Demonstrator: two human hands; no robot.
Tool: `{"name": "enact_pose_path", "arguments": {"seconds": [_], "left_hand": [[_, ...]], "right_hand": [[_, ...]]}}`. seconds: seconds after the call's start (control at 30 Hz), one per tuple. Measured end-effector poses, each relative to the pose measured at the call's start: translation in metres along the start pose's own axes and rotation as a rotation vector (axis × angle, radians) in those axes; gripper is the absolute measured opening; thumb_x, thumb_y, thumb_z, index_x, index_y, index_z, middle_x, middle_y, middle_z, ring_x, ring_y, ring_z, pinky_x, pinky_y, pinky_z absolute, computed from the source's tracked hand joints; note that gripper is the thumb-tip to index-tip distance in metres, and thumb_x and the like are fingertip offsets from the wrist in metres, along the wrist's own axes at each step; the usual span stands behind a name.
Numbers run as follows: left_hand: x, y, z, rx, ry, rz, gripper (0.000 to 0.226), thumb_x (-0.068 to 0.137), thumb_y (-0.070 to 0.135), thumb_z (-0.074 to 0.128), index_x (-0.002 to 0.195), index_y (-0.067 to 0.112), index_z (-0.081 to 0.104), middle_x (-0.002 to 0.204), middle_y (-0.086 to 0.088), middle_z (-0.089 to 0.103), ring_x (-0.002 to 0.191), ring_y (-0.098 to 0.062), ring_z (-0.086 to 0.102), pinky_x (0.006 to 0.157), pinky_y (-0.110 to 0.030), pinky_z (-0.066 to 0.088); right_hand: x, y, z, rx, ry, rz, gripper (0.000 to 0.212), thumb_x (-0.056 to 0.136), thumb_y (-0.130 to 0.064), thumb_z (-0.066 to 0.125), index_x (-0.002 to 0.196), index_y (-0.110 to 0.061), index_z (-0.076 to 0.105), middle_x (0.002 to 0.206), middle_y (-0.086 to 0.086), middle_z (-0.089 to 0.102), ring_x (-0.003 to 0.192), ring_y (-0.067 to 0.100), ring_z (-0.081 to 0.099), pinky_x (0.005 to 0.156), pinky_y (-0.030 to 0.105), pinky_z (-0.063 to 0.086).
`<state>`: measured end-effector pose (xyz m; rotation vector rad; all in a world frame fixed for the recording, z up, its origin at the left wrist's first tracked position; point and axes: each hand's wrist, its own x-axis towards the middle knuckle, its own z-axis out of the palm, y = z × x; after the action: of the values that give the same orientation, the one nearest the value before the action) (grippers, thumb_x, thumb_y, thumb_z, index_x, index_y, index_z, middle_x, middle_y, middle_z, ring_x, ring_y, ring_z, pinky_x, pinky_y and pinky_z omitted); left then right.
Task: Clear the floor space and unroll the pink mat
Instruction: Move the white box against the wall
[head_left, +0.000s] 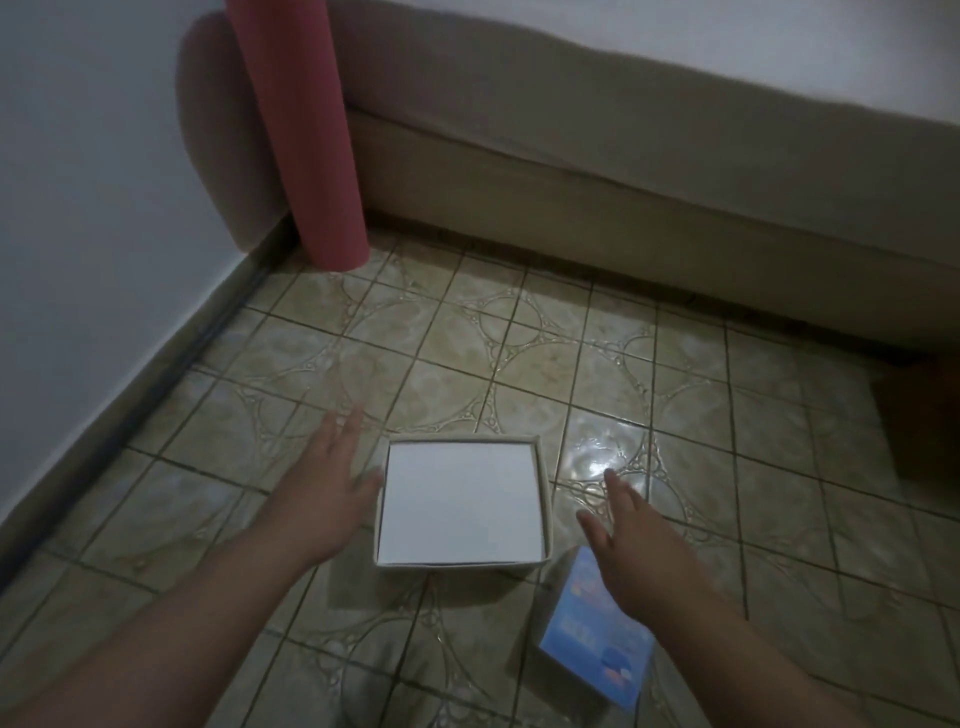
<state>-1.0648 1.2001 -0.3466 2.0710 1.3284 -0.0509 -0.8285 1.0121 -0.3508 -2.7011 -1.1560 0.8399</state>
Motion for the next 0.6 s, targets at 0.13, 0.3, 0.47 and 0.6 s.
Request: {"name": "enact_pose_path", "arguments": {"seconds": [0.13,0.3,0.47,0.6], "left_hand": [[0.044,-0.060,0.088,-0.093,0.035,-0.026,0.084,0.095,0.038,0.047,0.137,0.043,-0.025,0.160,-0.006,-0.016,0.148,-0.024,0.003,0.117,-0.042,0.016],[0.114,-0.117,0.172,-0.250,0.097,-0.113,0.091,0.093,0.035,0.054,0.137,0.049,-0.025,0.160,-0.011,-0.010,0.148,-0.029,0.009,0.116,-0.046,0.018],[0.156,-0.159,0.234,-0.234,0.072,-0.025,0.092,0.094,0.034,0.052,0.124,0.054,-0.032,0.161,-0.007,0.000,0.146,-0.029,0.016,0.117,-0.045,0.021],[0.163,-0.174,0.253,-0.320,0.123,-0.046,0.093,0.094,0.033,0.053,0.122,0.060,-0.032,0.159,-0.004,0.017,0.136,-0.032,0.038,0.107,-0.038,0.034]], "right_hand": [[0.065,0.026,0.069,0.229,0.088,0.036,0.071,0.095,-0.048,0.038,0.151,-0.029,-0.001,0.159,0.004,0.022,0.140,0.023,0.033,0.108,0.039,0.032],[0.132,0.058,0.159,0.340,0.171,0.078,0.083,0.093,-0.045,0.047,0.147,-0.037,-0.016,0.152,0.014,0.035,0.130,0.032,0.047,0.101,0.041,0.039],[0.179,0.082,0.229,0.389,0.168,0.055,0.083,0.094,-0.042,0.046,0.143,-0.042,-0.022,0.147,0.020,0.041,0.121,0.038,0.054,0.097,0.044,0.043],[0.206,0.094,0.252,0.458,0.118,0.089,0.083,0.096,-0.034,0.048,0.146,-0.036,-0.018,0.139,0.026,0.049,0.114,0.043,0.056,0.093,0.042,0.043]]}}
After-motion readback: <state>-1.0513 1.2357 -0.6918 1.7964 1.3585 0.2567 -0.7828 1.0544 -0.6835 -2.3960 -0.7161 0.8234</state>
